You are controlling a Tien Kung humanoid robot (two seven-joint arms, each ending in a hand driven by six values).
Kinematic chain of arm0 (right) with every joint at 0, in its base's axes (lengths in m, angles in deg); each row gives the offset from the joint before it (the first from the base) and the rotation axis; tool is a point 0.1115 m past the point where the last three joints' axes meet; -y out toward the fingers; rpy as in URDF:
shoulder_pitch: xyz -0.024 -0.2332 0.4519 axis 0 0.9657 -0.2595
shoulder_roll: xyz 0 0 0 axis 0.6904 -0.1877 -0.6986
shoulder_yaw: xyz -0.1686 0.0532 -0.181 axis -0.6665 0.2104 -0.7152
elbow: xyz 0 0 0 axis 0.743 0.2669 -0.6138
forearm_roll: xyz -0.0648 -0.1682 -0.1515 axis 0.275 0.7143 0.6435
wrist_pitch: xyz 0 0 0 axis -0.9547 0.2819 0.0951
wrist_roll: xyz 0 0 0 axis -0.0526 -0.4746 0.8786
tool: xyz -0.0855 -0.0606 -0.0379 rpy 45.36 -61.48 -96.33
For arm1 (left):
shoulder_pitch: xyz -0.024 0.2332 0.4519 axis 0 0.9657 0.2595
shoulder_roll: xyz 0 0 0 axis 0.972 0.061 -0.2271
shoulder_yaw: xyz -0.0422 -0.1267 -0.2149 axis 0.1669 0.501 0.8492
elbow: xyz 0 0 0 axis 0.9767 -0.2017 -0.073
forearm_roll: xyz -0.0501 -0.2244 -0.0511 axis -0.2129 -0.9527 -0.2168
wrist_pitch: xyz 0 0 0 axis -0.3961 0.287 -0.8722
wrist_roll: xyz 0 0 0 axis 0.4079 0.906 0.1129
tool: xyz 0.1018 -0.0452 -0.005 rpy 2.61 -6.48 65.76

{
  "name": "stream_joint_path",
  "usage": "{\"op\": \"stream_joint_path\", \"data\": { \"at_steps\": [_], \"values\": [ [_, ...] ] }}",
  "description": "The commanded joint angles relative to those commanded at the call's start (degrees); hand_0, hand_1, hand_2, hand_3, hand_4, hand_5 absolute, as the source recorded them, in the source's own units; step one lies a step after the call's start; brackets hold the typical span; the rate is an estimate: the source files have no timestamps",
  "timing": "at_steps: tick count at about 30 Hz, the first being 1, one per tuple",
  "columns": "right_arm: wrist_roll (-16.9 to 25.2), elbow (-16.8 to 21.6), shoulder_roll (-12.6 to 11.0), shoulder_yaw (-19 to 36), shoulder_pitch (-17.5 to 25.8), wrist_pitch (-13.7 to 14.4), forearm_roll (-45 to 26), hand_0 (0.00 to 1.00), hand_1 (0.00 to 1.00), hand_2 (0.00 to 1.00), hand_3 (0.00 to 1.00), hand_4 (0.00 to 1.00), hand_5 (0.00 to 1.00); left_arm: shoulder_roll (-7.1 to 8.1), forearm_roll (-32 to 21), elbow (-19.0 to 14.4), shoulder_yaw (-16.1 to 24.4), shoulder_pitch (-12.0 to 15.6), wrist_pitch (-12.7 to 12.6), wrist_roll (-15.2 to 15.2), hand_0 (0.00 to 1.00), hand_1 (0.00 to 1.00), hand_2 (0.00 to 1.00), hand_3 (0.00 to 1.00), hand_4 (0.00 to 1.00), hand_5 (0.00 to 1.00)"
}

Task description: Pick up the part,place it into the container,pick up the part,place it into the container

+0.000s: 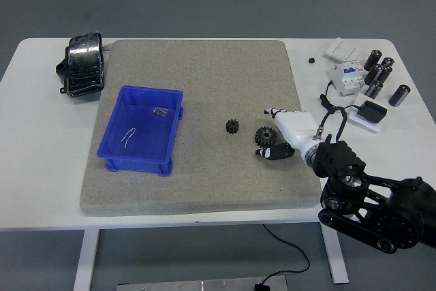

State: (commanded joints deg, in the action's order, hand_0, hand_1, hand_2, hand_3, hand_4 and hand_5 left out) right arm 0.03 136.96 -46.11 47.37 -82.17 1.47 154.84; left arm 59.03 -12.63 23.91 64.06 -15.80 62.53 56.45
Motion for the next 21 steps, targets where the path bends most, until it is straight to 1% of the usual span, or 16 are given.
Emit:
{"op": "stream_joint_path", "data": {
  "at_steps": [4, 5, 10, 11, 16, 17, 21],
  "values": [
    [0.43, -1.13, 0.16, -0.66, -0.07, 0.14, -0.66, 0.293, 0.533, 0.729, 0.841, 0.917, 0.448, -0.07, -0.09, 0.04, -0.03, -0.07, 0.06, -0.12, 0.676, 0.667, 0.664, 0.645, 0.752, 0.54],
    [0.52, -1.25, 0.09, -0.68, 0.02, 0.16, -0.76, 0.262, 0.467, 0.637, 0.74, 0.873, 0.421, -0.08, -0.13, 0.04, -0.03, -0.09, 0.07, -0.13, 0.676, 0.661, 0.645, 0.645, 0.751, 0.54],
    [1.19, -1.65, -0.11, -1.09, 0.22, 1.07, -1.38, 0.262, 0.467, 0.637, 0.74, 0.873, 0.421, -0.01, 0.04, -0.02, 0.16, -0.07, -0.03, -0.05, 0.676, 0.661, 0.645, 0.645, 0.751, 0.54],
    [1.3, -1.73, -0.07, -1.21, 0.18, 1.26, -1.48, 0.251, 0.434, 0.596, 0.704, 0.836, 0.395, 0.0, 0.08, -0.04, 0.19, -0.06, -0.04, -0.03, 0.676, 0.656, 0.639, 0.644, 0.75, 0.54],
    [1.91, -2.21, 0.56, -2.07, -0.27, 2.49, -2.16, 0.251, 0.434, 0.596, 0.704, 0.836, 0.395, -0.02, 0.06, -0.02, 0.26, -0.08, -0.13, -0.06, 0.676, 0.656, 0.639, 0.644, 0.75, 0.54],
    [2.06, -2.41, 0.77, -2.34, -0.41, 2.76, -2.36, 0.236, 0.406, 0.521, 0.677, 0.803, 0.378, -0.07, -0.01, 0.0, 0.21, -0.08, -0.12, -0.11, 0.674, 0.655, 0.636, 0.645, 0.747, 0.542],
    [2.45, -2.85, 1.26, -2.96, -0.71, 3.67, -2.76, 0.236, 0.406, 0.521, 0.677, 0.803, 0.378, -0.14, -0.13, 0.01, 0.13, -0.02, -0.14, -0.14, 0.674, 0.655, 0.636, 0.645, 0.747, 0.542]
  ]
}}
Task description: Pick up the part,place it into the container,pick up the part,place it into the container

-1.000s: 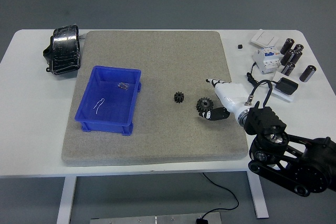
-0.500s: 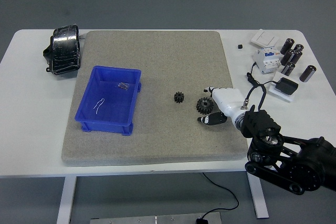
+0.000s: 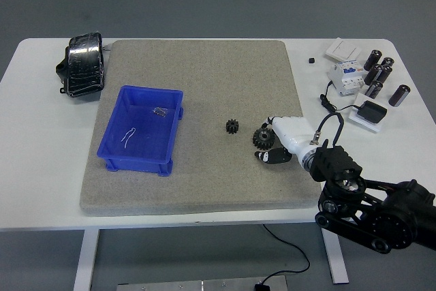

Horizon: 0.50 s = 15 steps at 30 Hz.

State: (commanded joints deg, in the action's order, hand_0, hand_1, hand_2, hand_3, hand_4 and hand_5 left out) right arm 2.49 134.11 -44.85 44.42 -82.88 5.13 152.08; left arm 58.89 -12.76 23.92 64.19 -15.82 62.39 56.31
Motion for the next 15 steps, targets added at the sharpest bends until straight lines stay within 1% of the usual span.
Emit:
{"op": "stream_joint_path", "data": {
  "at_steps": [2, 7, 8, 13, 14, 15],
  "values": [
    [0.12, -0.12, 0.16, -0.18, -0.12, 0.37, -0.1, 0.226, 0.394, 0.506, 0.669, 0.798, 0.385, -0.01, 0.0, -0.02, 0.01, 0.05, -0.04, 0.04, 0.674, 0.654, 0.634, 0.646, 0.746, 0.544],
    [0.41, -0.54, 0.48, -0.42, -0.3, 1.23, -0.41, 0.226, 0.394, 0.506, 0.669, 0.798, 0.385, -0.04, -0.05, 0.02, -0.01, 0.03, -0.05, -0.01, 0.674, 0.654, 0.634, 0.646, 0.746, 0.544],
    [0.46, -0.64, 0.53, -0.45, -0.33, 1.37, -0.47, 0.218, 0.381, 0.471, 0.659, 0.757, 0.353, -0.04, -0.06, 0.03, -0.02, 0.01, -0.05, -0.02, 0.674, 0.653, 0.634, 0.646, 0.744, 0.549],
    [0.62, -1.06, 0.69, -0.45, -0.4, 2.04, -0.47, 0.218, 0.381, 0.471, 0.659, 0.757, 0.353, -0.01, -0.04, 0.01, 0.0, -0.03, -0.17, -0.05, 0.674, 0.653, 0.634, 0.646, 0.744, 0.549],
    [0.65, -1.09, 0.69, -0.45, -0.42, 2.14, -0.45, 0.222, 0.381, 0.42, 0.619, 0.552, 0.105, 0.01, -0.02, -0.01, 0.0, -0.03, -0.23, -0.04, 0.673, 0.651, 0.631, 0.646, 0.744, 0.55],
    [0.68, -1.11, 0.7, -0.45, -0.43, 2.23, -0.41, 0.222, 0.381, 0.42, 0.619, 0.552, 0.105, 0.02, 0.0, -0.03, 0.01, -0.04, -0.27, -0.02, 0.673, 0.651, 0.631, 0.646, 0.744, 0.55]
  ]
}}
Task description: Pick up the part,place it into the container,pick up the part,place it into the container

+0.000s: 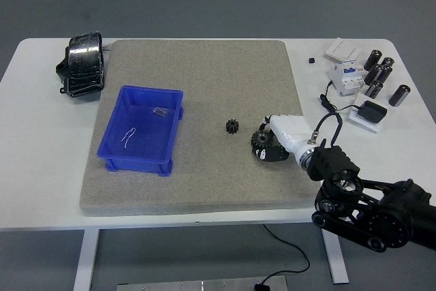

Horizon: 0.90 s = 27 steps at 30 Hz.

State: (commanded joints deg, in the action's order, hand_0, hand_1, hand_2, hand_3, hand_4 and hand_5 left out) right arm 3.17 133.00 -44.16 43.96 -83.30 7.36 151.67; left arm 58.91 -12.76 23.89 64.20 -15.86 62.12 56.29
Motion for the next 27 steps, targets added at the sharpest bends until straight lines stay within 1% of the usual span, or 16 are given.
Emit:
{"op": "stream_joint_path", "data": {
  "at_steps": [4, 5, 10, 11, 18, 22, 25, 27],
  "values": [
    [0.11, -0.06, 0.0, 0.02, 0.1, 0.56, 0.15, 0.222, 0.381, 0.42, 0.619, 0.552, 0.105, -0.01, -0.15, 0.01, -0.08, -0.04, -0.14, -0.13, 0.673, 0.651, 0.631, 0.646, 0.744, 0.55],
    [0.12, -0.08, 0.0, 0.01, 0.13, 0.63, 0.16, 0.224, 0.363, 0.36, 0.479, 0.283, 0.002, -0.02, -0.23, 0.02, -0.13, -0.05, -0.17, -0.19, 0.672, 0.651, 0.631, 0.647, 0.745, 0.556],
    [0.2, -0.29, 0.01, -0.16, 0.2, 0.94, 0.14, 0.224, 0.363, 0.36, 0.479, 0.283, 0.002, -0.06, -0.49, 0.03, -0.26, -0.07, -0.32, -0.33, 0.672, 0.651, 0.631, 0.647, 0.745, 0.556],
    [0.23, -0.36, 0.0, -0.17, 0.19, 1.02, 0.13, 0.221, 0.359, 0.335, 0.438, 0.273, 0.015, -0.05, -0.53, 0.02, -0.29, -0.09, -0.35, -0.35, 0.672, 0.65, 0.63, 0.649, 0.743, 0.564],
    [0.67, 0.08, -0.2, 0.13, -0.13, 2.52, 0.74, 0.219, 0.36, 0.333, 0.435, 0.26, 0.002, -0.08, -0.6, 0.02, -0.33, -0.19, -0.49, -0.45, 0.672, 0.65, 0.631, 0.651, 0.744, 0.57],
    [1.25, 1.74, -0.13, 0.24, -1.14, 4.55, 1.26, 0.219, 0.36, 0.333, 0.435, 0.26, 0.002, -0.08, -0.25, 0.0, -0.12, -0.3, -0.41, -0.32, 0.672, 0.65, 0.631, 0.651, 0.744, 0.57],
    [1.71, 3.02, 0.69, 0.12, -2.26, 6.46, 1.78, 0.215, 0.365, 0.322, 0.43, 0.256, 0.006, -0.09, 0.07, 0.05, 0.09, -0.43, -0.31, -0.31, 0.672, 0.65, 0.633, 0.651, 0.744, 0.573],
    [1.84, 3.86, 1.34, 0.24, -2.87, 7.24, 2.04, 0.215, 0.365, 0.322, 0.43, 0.256, 0.006, -0.13, 0.18, 0.09, 0.16, -0.45, -0.27, -0.31, 0.672, 0.65, 0.633, 0.651, 0.744, 0.573]
  ]
}}
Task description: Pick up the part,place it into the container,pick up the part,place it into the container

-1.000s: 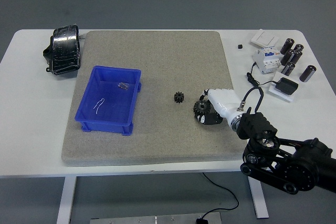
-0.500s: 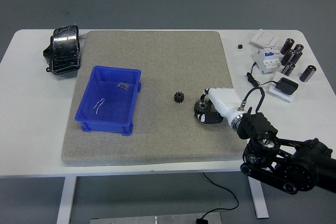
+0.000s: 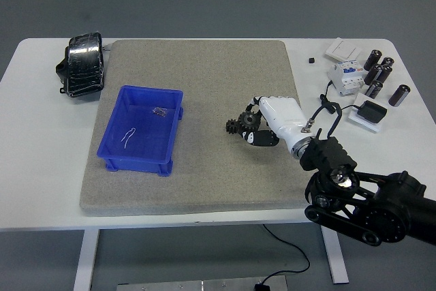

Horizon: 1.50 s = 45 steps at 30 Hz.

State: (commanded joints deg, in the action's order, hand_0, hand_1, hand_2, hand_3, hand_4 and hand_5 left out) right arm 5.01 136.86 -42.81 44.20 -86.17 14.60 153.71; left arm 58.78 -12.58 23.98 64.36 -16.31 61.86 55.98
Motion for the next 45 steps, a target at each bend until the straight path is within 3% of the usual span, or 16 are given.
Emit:
{"op": "stream_joint_path", "data": {
  "at_steps": [8, 12, 17, 22, 30, 34, 45],
  "values": [
    [0.14, 4.49, 2.63, 1.03, -2.93, 1.54, 0.19, 0.219, 0.367, 0.316, 0.43, 0.257, 0.008, -0.34, 0.76, -0.11, 0.03, 0.54, 0.17, 0.5, 0.671, 0.65, 0.633, 0.655, 0.748, 0.585],
    [1.77, 6.45, 3.41, 0.18, -4.62, 3.72, -3.39, 0.219, 0.367, 0.316, 0.43, 0.257, 0.008, -0.42, 0.98, -0.18, -0.04, 0.81, 0.21, 0.78, 0.671, 0.65, 0.633, 0.655, 0.748, 0.585],
    [4.83, 6.85, 5.23, -2.15, -5.99, 7.23, -9.16, 0.222, 0.381, 0.331, 0.44, 0.278, 0.002, -0.37, 1.25, -0.19, 0.08, 0.84, 0.26, 0.9, 0.671, 0.65, 0.633, 0.659, 0.752, 0.606],
    [6.28, 6.52, 6.83, -5.0, -6.99, 7.79, -12.43, 0.276, 0.425, 0.394, 0.469, 0.347, 0.002, -0.38, 1.31, -0.18, 0.09, 0.81, 0.27, 0.95, 0.671, 0.65, 0.634, 0.659, 0.752, 0.61],
    [7.57, 6.63, 8.08, -6.66, -8.86, 6.81, -16.21, 0.309, 0.457, 0.443, 0.483, 0.392, 0.002, -0.36, 1.48, -0.12, 0.17, 0.6, 0.34, 0.92, 0.671, 0.65, 0.634, 0.66, 0.752, 0.611],
    [7.98, 6.41, 8.59, -7.42, -9.55, 4.77, -17.04, 0.328, 0.487, 0.468, 0.508, 0.425, 0.002, -0.3, 1.61, -0.13, 0.24, 0.54, 0.36, 0.97, 0.671, 0.65, 0.635, 0.661, 0.752, 0.612],
    [5.65, 5.17, 10.67, -9.59, -11.76, -0.93, -11.19, 0.369, 0.532, 0.507, 0.56, 0.457, 0.002, -0.15, 2.29, -0.16, 0.65, 0.43, 0.51, 1.19, 0.671, 0.65, 0.635, 0.661, 0.75, 0.612]
  ]
}}
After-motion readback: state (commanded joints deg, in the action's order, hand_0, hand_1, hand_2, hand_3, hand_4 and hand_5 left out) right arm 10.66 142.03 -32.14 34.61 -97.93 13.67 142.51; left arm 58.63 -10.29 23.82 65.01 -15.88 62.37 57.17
